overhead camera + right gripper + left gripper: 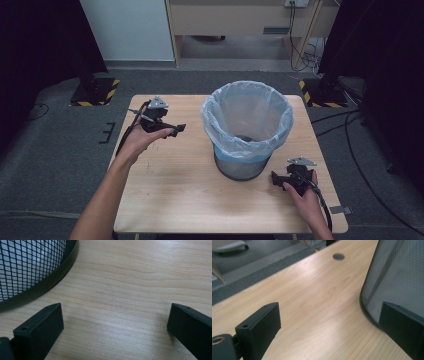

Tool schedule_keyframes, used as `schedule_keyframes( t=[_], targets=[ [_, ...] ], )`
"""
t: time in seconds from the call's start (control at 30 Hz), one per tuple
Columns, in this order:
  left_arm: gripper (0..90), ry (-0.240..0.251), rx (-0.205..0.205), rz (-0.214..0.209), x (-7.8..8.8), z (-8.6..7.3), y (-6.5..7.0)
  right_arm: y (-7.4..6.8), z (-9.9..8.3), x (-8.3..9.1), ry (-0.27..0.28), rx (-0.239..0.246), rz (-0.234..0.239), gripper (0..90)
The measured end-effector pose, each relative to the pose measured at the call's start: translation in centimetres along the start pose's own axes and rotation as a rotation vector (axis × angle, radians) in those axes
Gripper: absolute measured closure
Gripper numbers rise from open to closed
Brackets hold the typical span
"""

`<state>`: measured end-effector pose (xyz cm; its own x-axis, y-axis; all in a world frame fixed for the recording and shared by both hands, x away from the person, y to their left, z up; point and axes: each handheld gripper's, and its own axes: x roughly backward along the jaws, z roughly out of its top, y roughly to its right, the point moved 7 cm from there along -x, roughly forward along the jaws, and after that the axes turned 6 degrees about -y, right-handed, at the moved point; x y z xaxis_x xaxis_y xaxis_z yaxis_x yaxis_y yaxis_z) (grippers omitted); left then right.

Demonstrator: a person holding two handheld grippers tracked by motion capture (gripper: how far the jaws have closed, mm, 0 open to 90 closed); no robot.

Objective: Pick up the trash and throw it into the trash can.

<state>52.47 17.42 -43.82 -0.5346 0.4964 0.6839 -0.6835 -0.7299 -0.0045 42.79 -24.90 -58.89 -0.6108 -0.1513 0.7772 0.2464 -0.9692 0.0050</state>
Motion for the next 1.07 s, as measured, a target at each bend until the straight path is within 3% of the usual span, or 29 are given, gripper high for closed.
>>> schedule_keyframes(
  t=[0.33, 0.4, 0.57, 0.83, 0.93, 1.07],
  targets=[
    [3.3, -0.097, 0.054, 0.036, -2.8, -5.4, -1.7, -0.2, -0.1, 0.1, 0.001, 0.001, 0.003, 0.6],
    [3.7, -0.115, 0.058, 0.060, -3.4, -6.6, -1.9, -0.2, -0.1, 0.1, 0.001, 0.001, 0.003, 0.6],
    [3.3, -0.160, 0.117, 0.058, -5.4, -9.6, -1.9, -0.3, -0.1, 0.1, 0.001, 0.001, 0.004, 0.6],
    [4.5, -0.167, 0.173, 0.065, -7.2, -11.7, -2.1, -0.3, -0.1, 0.0, 0.000, -0.003, 0.004, 0.6],
    [4.2, -0.184, 0.182, 0.067, -8.0, -12.3, -2.0, -0.3, 0.0, 0.0, 0.000, -0.003, 0.004, 0.6],
    [1.7, -0.146, 0.163, 0.082, -8.3, -12.4, -1.9, -0.3, 0.0, 0.0, 0.000, -0.005, 0.002, 0.6]
  ],
)
